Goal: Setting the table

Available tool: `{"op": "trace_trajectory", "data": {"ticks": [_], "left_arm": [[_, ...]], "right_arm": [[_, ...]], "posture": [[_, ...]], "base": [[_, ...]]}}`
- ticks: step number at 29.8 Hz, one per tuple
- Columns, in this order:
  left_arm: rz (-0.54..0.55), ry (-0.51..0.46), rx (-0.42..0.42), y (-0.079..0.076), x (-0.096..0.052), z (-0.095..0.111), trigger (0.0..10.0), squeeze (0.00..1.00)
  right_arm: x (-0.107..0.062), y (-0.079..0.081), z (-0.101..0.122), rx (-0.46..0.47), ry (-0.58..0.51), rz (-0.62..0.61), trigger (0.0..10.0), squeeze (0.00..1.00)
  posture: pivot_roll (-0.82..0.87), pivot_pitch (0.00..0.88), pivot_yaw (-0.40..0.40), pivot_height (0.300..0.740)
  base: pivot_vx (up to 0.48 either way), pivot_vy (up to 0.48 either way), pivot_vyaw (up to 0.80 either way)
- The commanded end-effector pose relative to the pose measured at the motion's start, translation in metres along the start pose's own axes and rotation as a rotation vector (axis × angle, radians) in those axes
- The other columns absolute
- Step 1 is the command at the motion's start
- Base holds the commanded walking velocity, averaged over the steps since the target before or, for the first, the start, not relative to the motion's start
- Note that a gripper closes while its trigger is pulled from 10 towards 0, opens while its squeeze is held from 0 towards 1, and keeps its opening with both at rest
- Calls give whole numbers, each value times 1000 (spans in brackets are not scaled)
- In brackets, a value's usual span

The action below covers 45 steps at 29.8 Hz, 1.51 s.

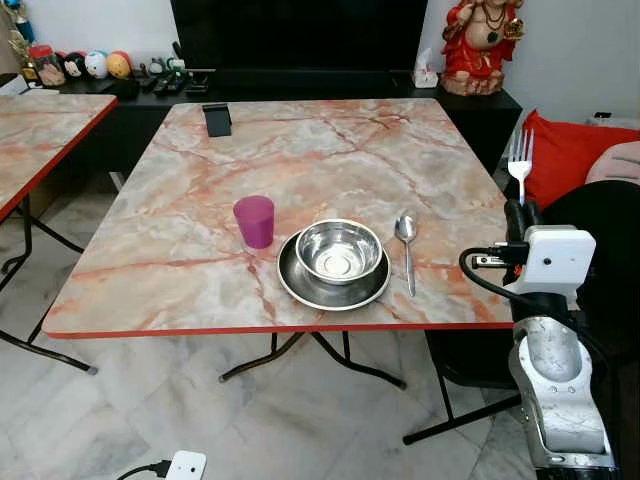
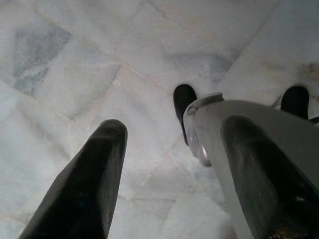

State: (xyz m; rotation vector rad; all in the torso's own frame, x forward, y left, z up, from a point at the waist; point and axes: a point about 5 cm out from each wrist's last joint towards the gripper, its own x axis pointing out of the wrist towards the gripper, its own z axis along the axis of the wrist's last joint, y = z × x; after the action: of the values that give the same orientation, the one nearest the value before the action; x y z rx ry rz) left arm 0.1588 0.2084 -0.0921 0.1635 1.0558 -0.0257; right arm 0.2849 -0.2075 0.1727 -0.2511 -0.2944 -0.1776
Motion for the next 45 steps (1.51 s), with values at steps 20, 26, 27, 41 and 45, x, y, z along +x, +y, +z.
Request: {"op": "trace_trajectory", "data": {"ticks": [20, 26, 27, 41, 45], "left_arm": [[16, 29, -16, 4, -1, -6, 10000, 0], [16, 30, -17, 4, -1, -6, 10000, 0], [16, 30, -17, 4, -1, -6, 10000, 0], [14, 31, -5, 3, -1, -5, 10000, 0], [17, 32, -6, 3, -1, -6, 10000, 0]], "right_arm": [[3, -1, 4, 34, -8, -22, 10000, 0], [3, -1, 4, 32, -8, -21, 10000, 0], [3, -1, 4, 32, -8, -21, 10000, 0], [4, -2, 5, 29, -8, -22, 10000, 0], [4, 0, 5, 31, -7, -19, 10000, 0]], "posture": [[6, 0, -4, 740], [5, 0, -4, 740], [5, 0, -4, 740], [5, 0, -8, 740], [8, 0, -8, 740]], "base": [[0, 0, 111], [0, 0, 0], [0, 0, 0], [257, 0, 0], [285, 0, 0]]}}
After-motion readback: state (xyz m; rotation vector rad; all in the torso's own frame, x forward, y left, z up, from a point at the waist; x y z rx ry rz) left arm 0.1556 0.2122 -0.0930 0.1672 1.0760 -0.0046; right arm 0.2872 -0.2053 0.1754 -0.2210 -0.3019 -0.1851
